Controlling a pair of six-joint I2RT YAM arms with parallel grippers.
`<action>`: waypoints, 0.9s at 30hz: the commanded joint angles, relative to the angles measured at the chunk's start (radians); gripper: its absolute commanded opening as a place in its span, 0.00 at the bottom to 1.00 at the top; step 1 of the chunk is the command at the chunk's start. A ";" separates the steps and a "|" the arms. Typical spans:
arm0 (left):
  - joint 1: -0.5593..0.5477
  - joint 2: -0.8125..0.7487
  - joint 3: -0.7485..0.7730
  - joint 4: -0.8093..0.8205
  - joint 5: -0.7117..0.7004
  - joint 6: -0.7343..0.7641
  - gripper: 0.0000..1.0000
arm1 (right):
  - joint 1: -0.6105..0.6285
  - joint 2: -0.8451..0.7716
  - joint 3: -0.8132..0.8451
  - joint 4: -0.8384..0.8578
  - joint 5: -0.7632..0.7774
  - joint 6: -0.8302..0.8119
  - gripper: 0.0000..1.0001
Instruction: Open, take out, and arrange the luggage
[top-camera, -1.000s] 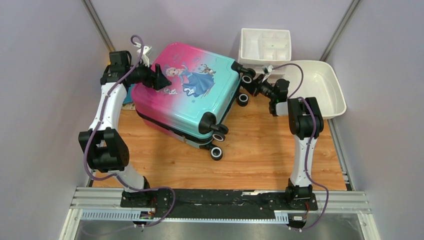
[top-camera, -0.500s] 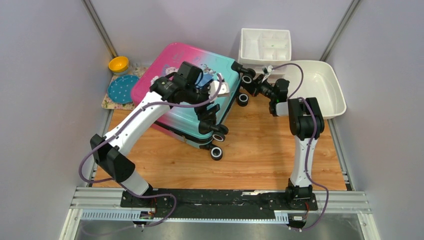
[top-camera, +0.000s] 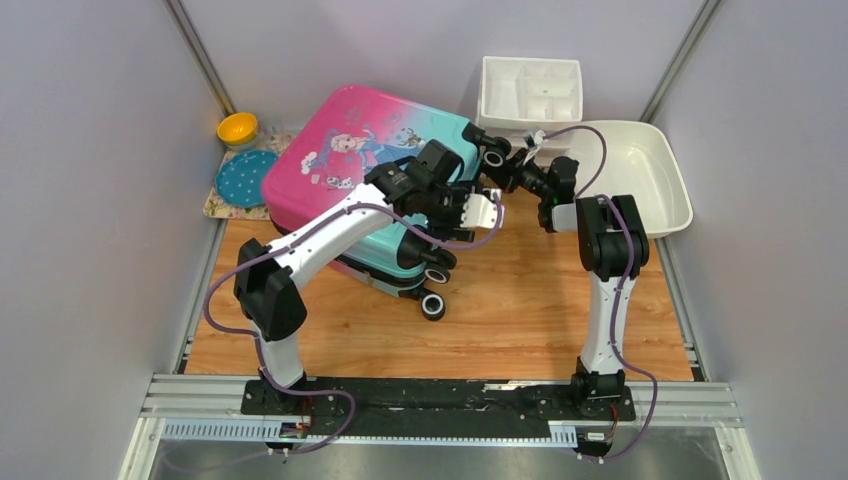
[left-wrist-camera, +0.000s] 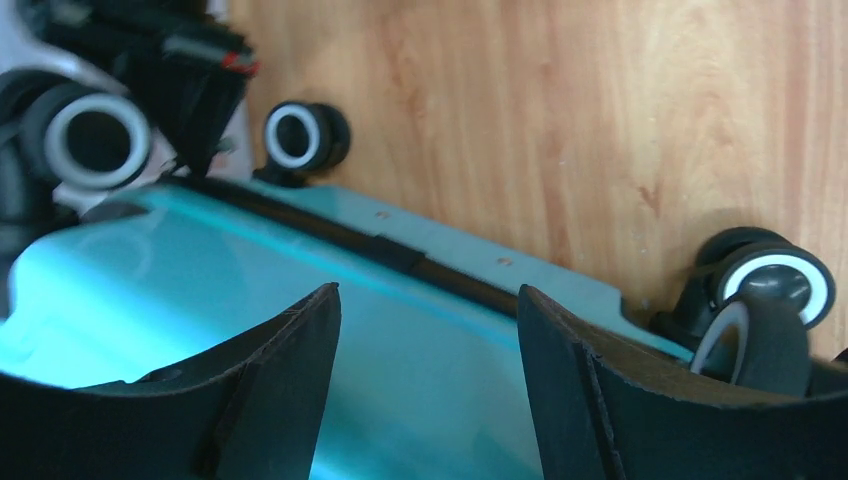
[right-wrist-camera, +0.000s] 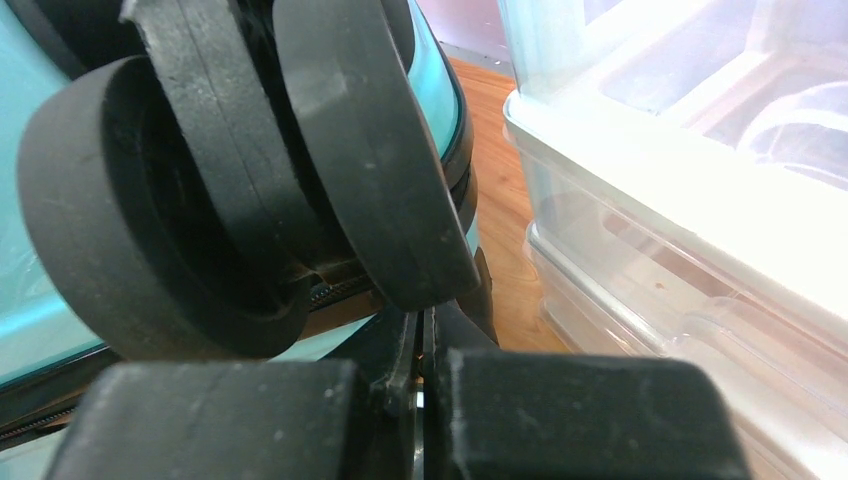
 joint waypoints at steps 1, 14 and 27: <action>-0.020 0.001 -0.080 -0.012 -0.039 0.163 0.74 | 0.055 -0.087 0.001 0.052 -0.067 -0.009 0.00; -0.027 -0.163 -0.346 -0.286 0.096 0.212 0.73 | 0.051 -0.164 -0.078 0.055 -0.175 -0.005 0.00; -0.027 -0.417 -0.742 -0.408 0.109 0.331 0.75 | 0.006 -0.197 -0.083 -0.210 -0.387 -0.378 0.00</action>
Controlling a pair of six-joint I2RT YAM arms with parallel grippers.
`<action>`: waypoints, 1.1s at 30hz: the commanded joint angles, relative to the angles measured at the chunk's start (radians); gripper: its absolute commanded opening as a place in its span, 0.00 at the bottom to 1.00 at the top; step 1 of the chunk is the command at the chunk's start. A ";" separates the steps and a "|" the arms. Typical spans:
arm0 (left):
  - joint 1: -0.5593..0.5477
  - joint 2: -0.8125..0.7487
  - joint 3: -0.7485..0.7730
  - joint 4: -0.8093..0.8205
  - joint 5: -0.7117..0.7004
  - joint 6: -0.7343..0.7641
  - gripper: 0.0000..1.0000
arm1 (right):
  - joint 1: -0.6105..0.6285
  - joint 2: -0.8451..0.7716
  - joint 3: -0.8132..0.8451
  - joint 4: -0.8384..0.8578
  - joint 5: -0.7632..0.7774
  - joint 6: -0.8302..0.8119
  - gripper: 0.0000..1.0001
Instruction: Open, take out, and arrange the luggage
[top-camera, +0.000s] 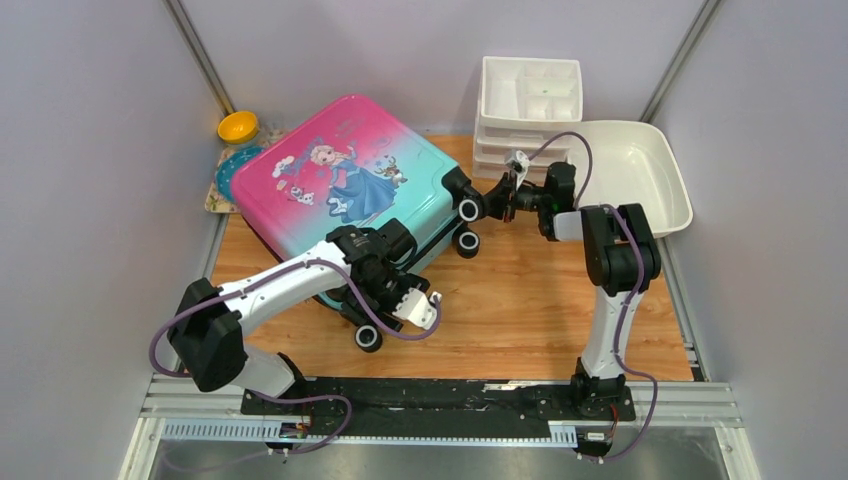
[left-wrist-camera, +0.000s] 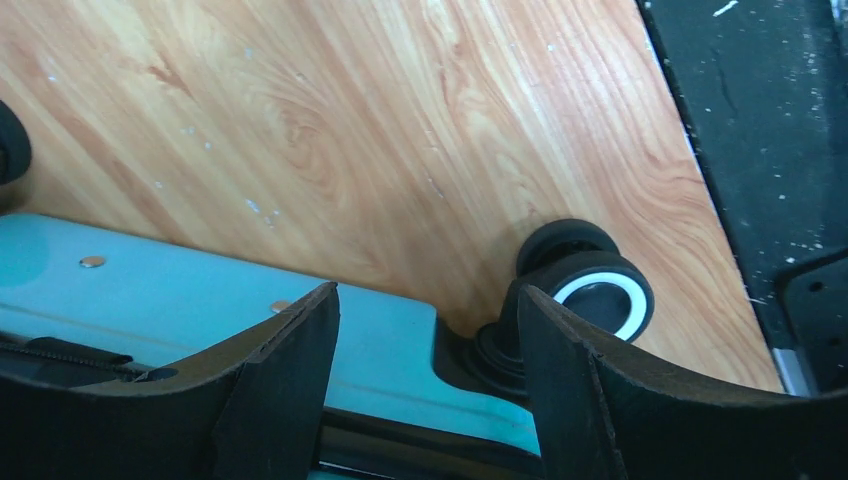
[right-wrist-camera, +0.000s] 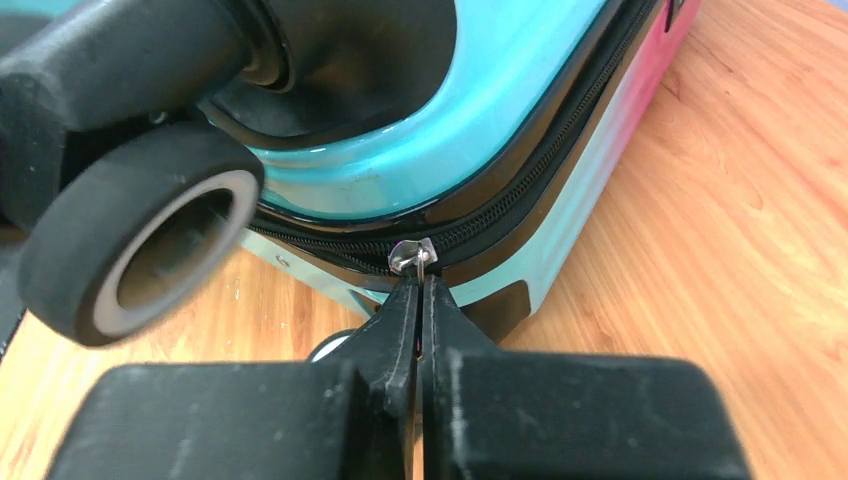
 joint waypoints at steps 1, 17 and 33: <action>0.017 -0.034 -0.048 -0.219 0.007 0.011 0.75 | -0.020 -0.030 0.103 -0.087 0.034 -0.226 0.00; 0.017 0.012 -0.035 -0.222 0.015 0.009 0.76 | 0.062 0.209 0.424 0.273 0.042 0.022 0.06; 0.015 0.009 0.179 0.032 0.015 -0.244 0.88 | -0.015 -0.078 0.223 -0.193 0.132 -0.033 0.59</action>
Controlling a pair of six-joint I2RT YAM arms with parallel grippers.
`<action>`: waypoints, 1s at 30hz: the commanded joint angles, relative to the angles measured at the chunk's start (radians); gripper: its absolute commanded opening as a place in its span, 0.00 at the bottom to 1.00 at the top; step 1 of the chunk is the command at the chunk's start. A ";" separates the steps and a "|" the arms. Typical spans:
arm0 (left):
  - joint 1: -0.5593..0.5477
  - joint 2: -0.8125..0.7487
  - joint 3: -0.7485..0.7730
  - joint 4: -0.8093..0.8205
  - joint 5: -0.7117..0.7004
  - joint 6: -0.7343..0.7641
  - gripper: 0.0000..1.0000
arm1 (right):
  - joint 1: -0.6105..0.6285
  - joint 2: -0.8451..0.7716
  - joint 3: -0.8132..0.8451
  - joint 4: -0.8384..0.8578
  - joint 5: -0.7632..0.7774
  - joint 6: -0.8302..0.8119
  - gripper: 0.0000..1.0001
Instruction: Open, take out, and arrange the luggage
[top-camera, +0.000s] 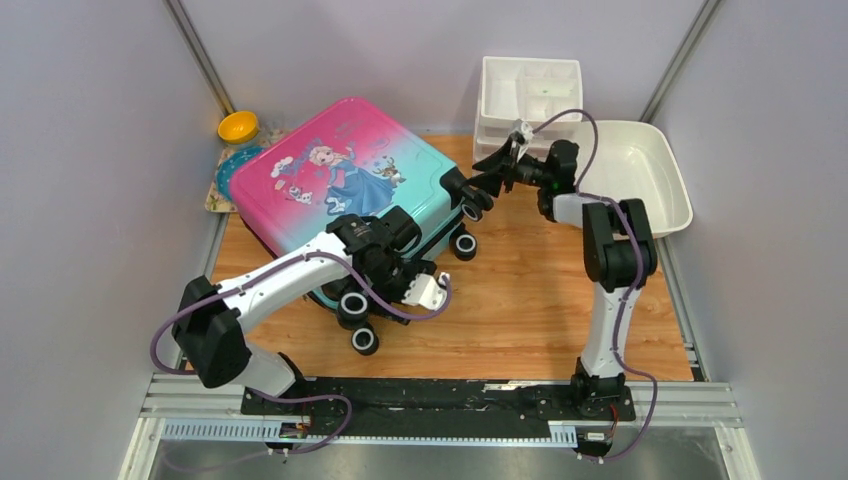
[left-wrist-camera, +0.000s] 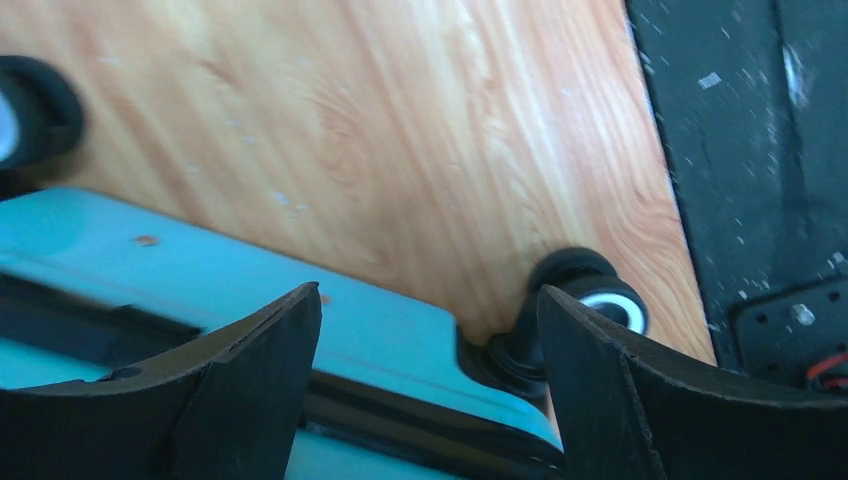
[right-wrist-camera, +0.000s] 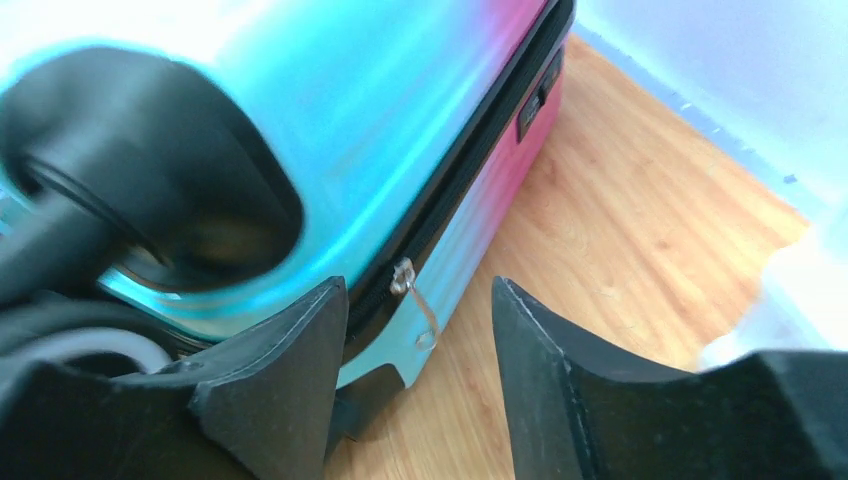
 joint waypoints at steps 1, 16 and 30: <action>0.014 -0.024 0.111 0.138 -0.007 -0.168 0.89 | -0.039 -0.245 -0.002 -0.354 0.067 -0.214 0.62; 0.236 -0.124 0.308 0.545 -0.107 -0.873 0.92 | -0.022 -0.442 0.348 -1.556 0.354 -0.535 0.74; 0.900 -0.490 0.003 0.589 -0.076 -1.329 0.91 | 0.275 -0.513 0.363 -1.814 0.794 -0.690 0.79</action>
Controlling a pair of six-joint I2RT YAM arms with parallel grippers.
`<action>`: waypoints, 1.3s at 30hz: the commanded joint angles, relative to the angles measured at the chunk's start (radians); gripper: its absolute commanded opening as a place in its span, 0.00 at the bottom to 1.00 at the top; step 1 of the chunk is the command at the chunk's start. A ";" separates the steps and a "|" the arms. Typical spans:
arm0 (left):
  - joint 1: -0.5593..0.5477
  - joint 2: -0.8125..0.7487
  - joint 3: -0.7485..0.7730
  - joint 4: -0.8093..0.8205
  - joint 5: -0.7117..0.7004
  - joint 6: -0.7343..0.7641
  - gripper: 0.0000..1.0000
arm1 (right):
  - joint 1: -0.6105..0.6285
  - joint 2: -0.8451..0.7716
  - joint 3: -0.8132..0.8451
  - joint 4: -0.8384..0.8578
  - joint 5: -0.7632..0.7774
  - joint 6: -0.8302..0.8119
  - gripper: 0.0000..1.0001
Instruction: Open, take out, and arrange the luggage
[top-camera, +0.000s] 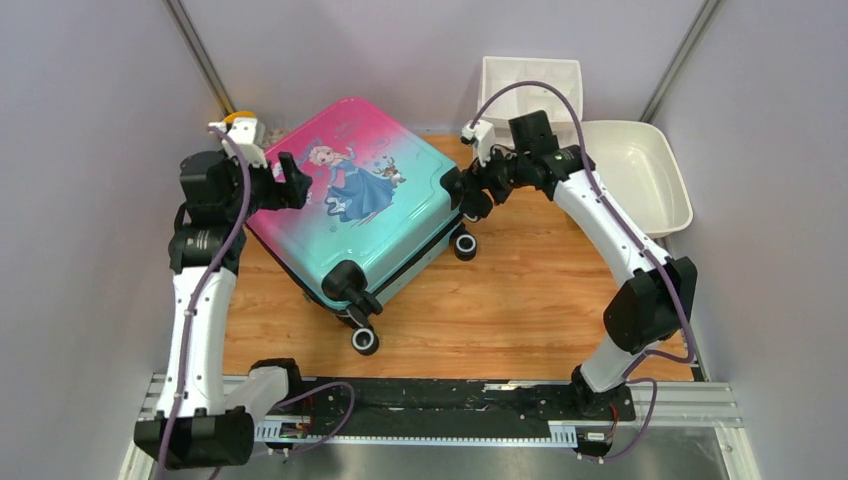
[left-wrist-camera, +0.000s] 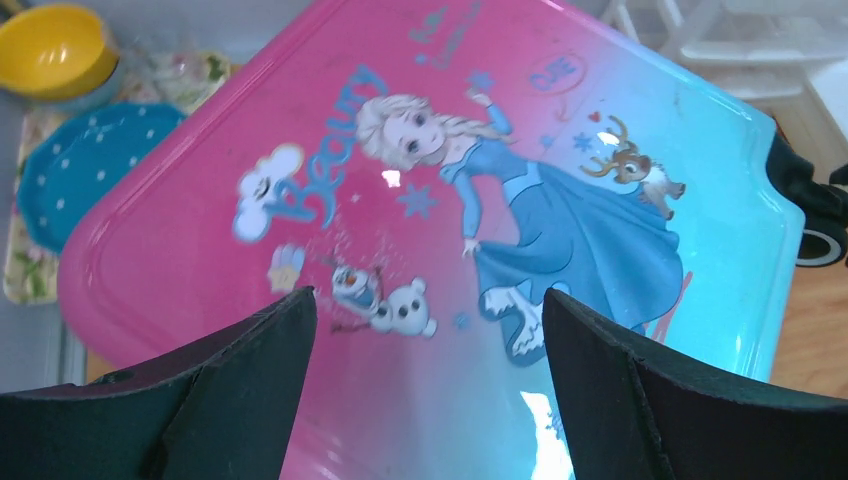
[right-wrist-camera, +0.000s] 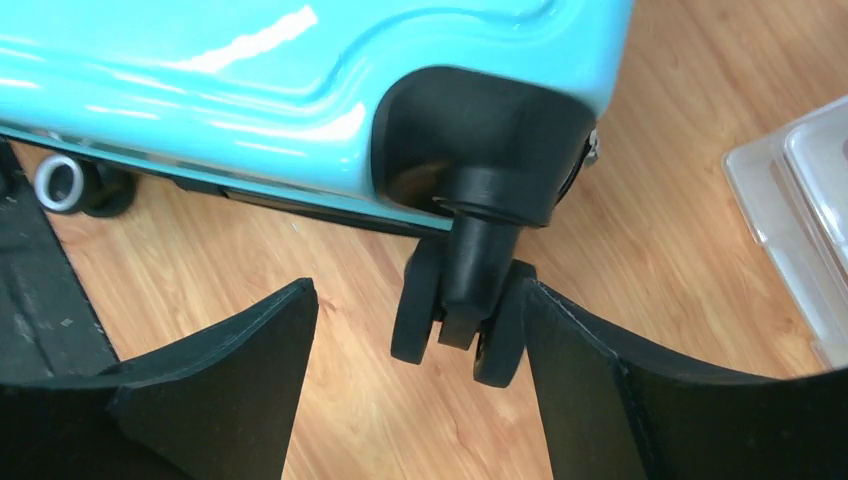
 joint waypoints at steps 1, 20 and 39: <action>0.097 -0.157 -0.111 0.005 0.000 -0.165 0.91 | 0.057 0.015 0.033 -0.062 0.244 -0.069 0.79; 0.392 -0.344 -0.484 -0.118 -0.037 -0.487 0.88 | 0.073 0.116 0.119 -0.225 0.195 -0.103 0.10; 0.389 0.165 -0.346 0.412 0.521 -0.417 0.80 | 0.335 -0.388 -0.438 -0.108 0.047 0.193 0.58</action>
